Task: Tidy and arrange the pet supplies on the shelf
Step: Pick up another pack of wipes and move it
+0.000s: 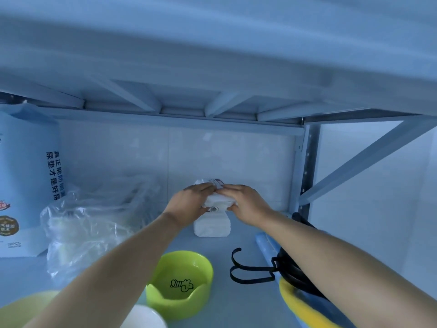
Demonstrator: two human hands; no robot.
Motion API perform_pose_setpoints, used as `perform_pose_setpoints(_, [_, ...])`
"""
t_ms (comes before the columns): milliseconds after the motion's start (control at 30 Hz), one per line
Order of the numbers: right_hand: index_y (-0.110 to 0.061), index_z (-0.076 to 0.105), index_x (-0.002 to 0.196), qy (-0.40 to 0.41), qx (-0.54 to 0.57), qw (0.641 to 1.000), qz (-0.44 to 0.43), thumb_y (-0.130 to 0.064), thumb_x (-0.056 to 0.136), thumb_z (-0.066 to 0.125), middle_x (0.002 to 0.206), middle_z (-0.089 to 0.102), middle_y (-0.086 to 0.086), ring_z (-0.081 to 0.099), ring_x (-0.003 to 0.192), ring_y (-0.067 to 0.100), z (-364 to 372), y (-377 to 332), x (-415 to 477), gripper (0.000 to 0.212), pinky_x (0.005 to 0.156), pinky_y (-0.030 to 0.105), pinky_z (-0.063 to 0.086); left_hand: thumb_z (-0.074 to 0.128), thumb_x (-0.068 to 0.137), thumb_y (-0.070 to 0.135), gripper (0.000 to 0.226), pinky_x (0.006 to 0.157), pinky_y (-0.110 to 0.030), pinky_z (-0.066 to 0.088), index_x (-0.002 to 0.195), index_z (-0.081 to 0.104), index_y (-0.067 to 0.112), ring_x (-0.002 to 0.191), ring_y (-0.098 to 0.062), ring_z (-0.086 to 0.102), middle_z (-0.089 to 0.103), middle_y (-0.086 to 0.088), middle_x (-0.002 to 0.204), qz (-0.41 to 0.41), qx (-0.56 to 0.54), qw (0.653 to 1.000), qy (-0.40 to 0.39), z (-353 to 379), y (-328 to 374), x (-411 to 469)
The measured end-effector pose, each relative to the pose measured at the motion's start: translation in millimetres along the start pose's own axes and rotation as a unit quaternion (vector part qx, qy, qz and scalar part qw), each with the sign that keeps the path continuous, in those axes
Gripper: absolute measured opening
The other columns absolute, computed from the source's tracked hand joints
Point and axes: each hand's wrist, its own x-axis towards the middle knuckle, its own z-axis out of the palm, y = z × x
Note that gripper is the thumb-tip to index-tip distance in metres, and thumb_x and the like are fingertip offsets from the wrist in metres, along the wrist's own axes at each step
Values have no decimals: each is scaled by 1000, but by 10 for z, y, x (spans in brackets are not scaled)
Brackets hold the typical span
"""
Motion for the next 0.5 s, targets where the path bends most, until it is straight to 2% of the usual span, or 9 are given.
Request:
perform_pose_setpoints(100, [-22,53,130,28,-7,1000,9,2,77,63,134,53,7,51,118,29,74,52,53,59,96,32,42,62,86,22,56,88,-34,49,138,41,27,122,-19,49,38,11,144,-19,22,999,20,54,-27,37])
perform_pose_setpoints(167, [-22,53,130,27,-8,999,21,3,78,62,133,53,7,51,118,30,147,53,84,59,97,33,43,59,88,21,57,88,-38,49,140,36,27,118,-25,50,33,4,145,-39,51,998,-7,105,-31,59])
perform_pose_setpoints(300, [-26,49,134,-112,-36,992,56,2,80,58,142,43,5,44,127,25,322,69,124,61,103,33,38,50,93,19,54,87,-31,44,143,30,21,115,-29,51,32,-4,143,-53,-5,987,-151,256,-35,2])
perform_pose_setpoints(400, [-24,45,137,-147,-31,985,79,-6,84,61,150,33,3,36,134,22,298,89,167,59,109,32,31,55,91,24,58,94,-37,44,143,30,25,117,-27,51,28,2,146,-48,39,987,-145,226,-88,-48])
perform_pose_setpoints(500, [-16,52,131,-125,-28,989,72,-13,83,65,140,46,5,43,127,21,200,96,148,50,104,30,34,46,96,27,48,95,-37,43,142,33,26,120,-23,48,29,2,146,-11,88,988,-128,158,-122,-86])
